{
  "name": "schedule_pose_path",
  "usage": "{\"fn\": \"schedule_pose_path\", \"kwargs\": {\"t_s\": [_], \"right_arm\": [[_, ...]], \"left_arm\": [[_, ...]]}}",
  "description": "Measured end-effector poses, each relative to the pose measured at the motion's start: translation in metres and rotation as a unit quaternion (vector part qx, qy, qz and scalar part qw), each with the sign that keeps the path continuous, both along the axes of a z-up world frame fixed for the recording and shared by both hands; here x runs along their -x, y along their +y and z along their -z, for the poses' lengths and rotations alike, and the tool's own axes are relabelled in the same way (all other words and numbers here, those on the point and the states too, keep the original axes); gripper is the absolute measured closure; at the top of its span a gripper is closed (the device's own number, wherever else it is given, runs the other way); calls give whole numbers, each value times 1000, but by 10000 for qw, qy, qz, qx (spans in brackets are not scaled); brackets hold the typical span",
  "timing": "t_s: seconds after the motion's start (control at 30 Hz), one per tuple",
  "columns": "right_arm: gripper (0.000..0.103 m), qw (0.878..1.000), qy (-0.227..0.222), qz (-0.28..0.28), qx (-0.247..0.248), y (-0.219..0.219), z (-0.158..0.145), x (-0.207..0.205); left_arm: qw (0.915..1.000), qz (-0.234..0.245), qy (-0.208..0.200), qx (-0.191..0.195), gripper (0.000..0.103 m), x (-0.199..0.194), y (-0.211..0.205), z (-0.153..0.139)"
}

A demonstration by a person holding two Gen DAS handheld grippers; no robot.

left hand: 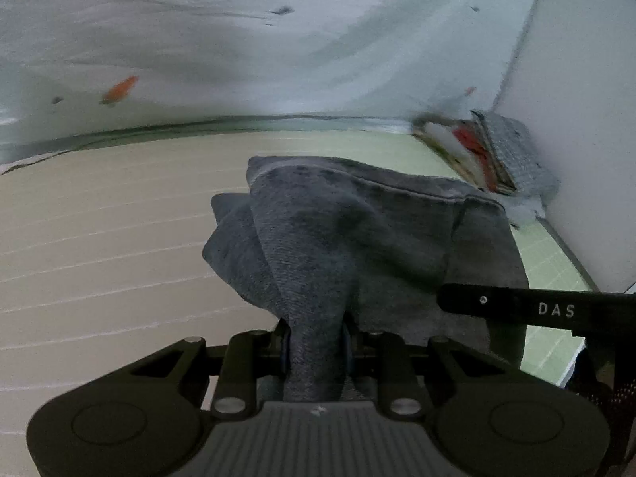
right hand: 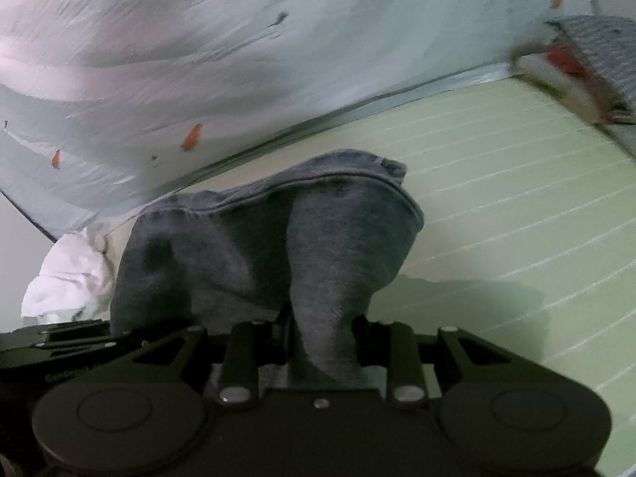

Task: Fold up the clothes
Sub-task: 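Grasp the folded jeans with the left gripper while the right gripper grasps it too, then carry the folded jeans with both grippers onto the clothes stack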

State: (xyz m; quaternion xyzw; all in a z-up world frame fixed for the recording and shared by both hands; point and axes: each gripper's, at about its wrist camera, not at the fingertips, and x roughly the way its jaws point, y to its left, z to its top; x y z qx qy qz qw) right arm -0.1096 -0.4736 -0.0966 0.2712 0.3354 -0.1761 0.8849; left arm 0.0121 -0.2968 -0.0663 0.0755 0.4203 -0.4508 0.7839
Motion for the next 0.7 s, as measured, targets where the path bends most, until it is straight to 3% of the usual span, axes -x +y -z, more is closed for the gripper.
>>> {"fn": "schedule_pose_path", "kwargs": {"t_s": [0.17, 0.37, 0.5, 0.7], "right_arm": [[75, 9996, -85, -4, 268, -90, -10, 65], [75, 9972, -243, 61, 710, -212, -44, 135], [74, 9916, -325, -12, 1254, -288, -81, 153], [74, 9790, -612, 72, 1945, -401, -127, 150]], "left_arm": [[9999, 75, 68, 27, 78, 58, -87, 2], [9982, 391, -39, 454, 78, 109, -218, -22], [9929, 798, -325, 819, 78, 131, -300, -52], [9836, 1061, -717, 1272, 78, 124, -423, -90]]}}
